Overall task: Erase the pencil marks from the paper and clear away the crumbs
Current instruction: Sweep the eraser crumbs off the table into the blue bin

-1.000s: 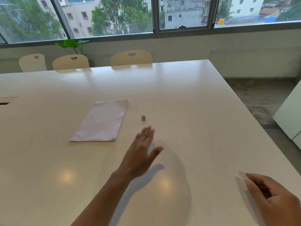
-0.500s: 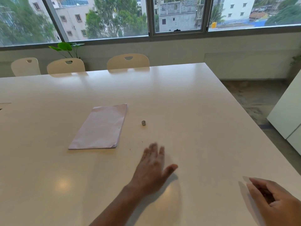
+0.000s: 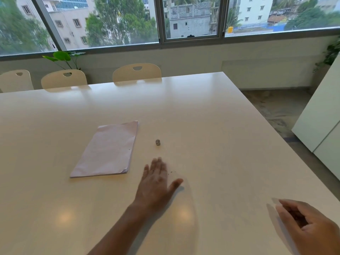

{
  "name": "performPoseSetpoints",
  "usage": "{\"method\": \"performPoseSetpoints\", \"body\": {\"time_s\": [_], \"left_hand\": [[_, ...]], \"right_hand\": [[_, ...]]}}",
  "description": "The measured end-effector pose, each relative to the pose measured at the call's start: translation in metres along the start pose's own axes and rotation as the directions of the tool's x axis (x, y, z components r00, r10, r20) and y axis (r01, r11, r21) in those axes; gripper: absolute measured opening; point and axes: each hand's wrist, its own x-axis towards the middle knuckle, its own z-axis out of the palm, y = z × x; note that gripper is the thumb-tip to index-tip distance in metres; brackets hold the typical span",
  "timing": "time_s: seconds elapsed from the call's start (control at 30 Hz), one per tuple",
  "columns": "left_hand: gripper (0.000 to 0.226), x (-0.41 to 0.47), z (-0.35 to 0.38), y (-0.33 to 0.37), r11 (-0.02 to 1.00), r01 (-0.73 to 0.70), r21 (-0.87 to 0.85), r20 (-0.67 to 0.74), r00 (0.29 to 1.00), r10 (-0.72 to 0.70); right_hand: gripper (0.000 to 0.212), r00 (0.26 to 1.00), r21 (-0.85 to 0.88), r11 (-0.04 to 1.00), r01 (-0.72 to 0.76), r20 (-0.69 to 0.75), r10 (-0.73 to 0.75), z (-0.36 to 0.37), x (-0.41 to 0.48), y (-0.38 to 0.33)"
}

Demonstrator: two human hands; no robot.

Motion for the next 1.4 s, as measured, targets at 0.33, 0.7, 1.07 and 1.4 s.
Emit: {"method": "performPoseSetpoints", "body": {"time_s": [0.33, 0.7, 1.07, 1.4], "left_hand": [[0.101, -0.005, -0.008, 0.034, 0.929, -0.338, -0.151, -0.114, 0.939, 0.323], [0.135, -0.030, 0.007, 0.015, 0.999, 0.030, 0.012, 0.014, 0.999, -0.030], [0.099, -0.004, 0.009, 0.146, 0.872, -0.429, -0.234, -0.039, 0.901, 0.433], [0.123, -0.014, 0.006, 0.026, 0.998, -0.062, 0.028, 0.051, 0.997, 0.061]], "right_hand": [[0.028, 1.000, -0.011, 1.000, -0.007, -0.003, 0.007, -0.001, 0.001, -0.002], [0.023, 0.998, -0.004, 1.000, 0.029, -0.061, -0.029, -0.003, -0.006, -0.010], [0.016, 0.999, -0.015, 1.000, 0.020, -0.032, -0.021, -0.010, -0.004, -0.008], [0.015, 0.998, 0.058, 0.998, 0.003, -0.056, 0.000, -0.011, 0.000, -0.003]]}}
